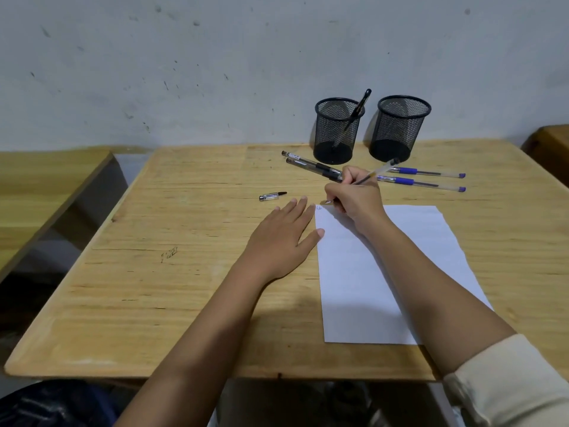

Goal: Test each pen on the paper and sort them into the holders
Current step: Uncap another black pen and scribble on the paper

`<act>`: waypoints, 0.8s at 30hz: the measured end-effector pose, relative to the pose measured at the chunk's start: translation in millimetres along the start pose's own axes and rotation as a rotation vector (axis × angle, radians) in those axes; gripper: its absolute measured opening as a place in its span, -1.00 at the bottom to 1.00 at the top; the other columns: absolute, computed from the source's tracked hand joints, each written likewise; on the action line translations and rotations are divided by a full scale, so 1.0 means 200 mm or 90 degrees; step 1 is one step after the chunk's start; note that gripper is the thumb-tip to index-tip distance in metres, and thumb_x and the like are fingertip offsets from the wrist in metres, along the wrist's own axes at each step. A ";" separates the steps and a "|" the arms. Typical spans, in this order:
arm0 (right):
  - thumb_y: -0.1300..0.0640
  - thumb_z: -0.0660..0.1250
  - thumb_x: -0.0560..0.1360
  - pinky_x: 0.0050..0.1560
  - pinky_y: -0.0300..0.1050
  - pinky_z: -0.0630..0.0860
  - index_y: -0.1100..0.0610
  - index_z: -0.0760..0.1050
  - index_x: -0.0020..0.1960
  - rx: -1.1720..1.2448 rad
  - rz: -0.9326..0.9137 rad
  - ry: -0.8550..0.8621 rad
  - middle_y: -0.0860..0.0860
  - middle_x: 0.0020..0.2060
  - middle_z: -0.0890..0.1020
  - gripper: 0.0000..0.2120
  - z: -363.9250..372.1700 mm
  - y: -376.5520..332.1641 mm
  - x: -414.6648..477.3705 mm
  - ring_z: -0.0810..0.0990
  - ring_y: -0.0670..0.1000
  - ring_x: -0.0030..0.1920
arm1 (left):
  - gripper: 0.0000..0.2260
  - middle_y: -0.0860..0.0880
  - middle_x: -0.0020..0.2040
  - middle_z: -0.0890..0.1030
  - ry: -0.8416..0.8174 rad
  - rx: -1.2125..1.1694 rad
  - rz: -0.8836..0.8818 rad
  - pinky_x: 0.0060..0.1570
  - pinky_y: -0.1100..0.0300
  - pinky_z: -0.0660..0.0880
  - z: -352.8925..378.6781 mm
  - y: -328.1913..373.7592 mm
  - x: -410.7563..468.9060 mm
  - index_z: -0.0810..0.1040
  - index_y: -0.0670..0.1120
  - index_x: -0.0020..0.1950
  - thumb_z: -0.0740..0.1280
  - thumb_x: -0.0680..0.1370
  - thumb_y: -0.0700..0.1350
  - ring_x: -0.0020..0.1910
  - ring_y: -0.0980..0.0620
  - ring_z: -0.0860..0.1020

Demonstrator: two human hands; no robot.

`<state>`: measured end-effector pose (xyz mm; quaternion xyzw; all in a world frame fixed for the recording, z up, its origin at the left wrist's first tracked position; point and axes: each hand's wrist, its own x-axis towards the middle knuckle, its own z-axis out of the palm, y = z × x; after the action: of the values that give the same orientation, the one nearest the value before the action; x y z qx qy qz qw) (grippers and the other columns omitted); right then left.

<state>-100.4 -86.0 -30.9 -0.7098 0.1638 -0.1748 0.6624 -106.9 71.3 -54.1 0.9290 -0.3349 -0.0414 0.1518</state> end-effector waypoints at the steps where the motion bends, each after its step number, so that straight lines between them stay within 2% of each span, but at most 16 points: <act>1: 0.44 0.30 0.23 -0.50 -0.23 0.23 0.13 0.18 -0.45 -0.021 -0.013 -0.002 0.10 -0.48 0.25 -0.65 0.01 0.00 0.00 0.24 0.00 -0.47 | -0.48 0.06 0.57 -0.05 -0.001 0.002 -0.001 0.48 0.15 -0.14 0.00 0.00 0.00 -0.01 0.01 0.54 -0.05 0.62 0.16 0.54 0.12 -0.09; 8: 0.45 0.28 0.22 -0.48 -0.24 0.18 0.14 0.16 -0.45 -0.048 -0.040 -0.019 0.08 -0.50 0.20 -0.66 0.02 0.02 0.02 0.18 -0.02 -0.50 | -0.49 0.06 0.57 -0.06 -0.006 0.001 -0.004 0.48 0.17 -0.15 0.00 0.00 0.00 -0.02 0.01 0.54 -0.06 0.63 0.15 0.54 0.14 -0.11; 13: 0.43 0.29 0.23 -0.46 -0.21 0.18 0.21 0.23 -0.40 -0.061 -0.039 -0.021 0.13 -0.45 0.21 -0.74 0.03 0.03 0.02 0.19 0.01 -0.46 | -0.49 0.06 0.57 -0.06 -0.009 0.005 -0.006 0.47 0.17 -0.15 0.00 0.00 0.01 -0.03 0.02 0.54 -0.06 0.63 0.15 0.53 0.14 -0.11; 19: 0.43 0.30 0.24 -0.46 -0.25 0.22 0.24 0.29 -0.38 -0.064 -0.050 -0.011 0.10 -0.46 0.21 -0.80 0.02 0.03 0.02 0.21 -0.07 -0.47 | -0.49 0.08 0.57 -0.07 -0.011 0.007 -0.010 0.46 0.19 -0.17 0.00 0.01 0.00 -0.04 0.02 0.54 -0.07 0.63 0.15 0.53 0.15 -0.12; 24: 0.45 0.28 0.23 -0.48 -0.25 0.18 0.17 0.19 -0.44 -0.072 -0.040 -0.026 0.08 -0.50 0.18 -0.68 0.01 0.02 0.02 0.18 -0.05 -0.49 | -0.49 0.08 0.57 -0.06 -0.011 0.007 -0.010 0.46 0.19 -0.16 0.00 0.01 0.00 -0.03 0.03 0.54 -0.07 0.63 0.15 0.53 0.14 -0.12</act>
<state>-95.4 -86.1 -34.8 -0.7541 0.1380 -0.1715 0.6188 -108.8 70.1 -53.0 0.9321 -0.3290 -0.0489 0.1434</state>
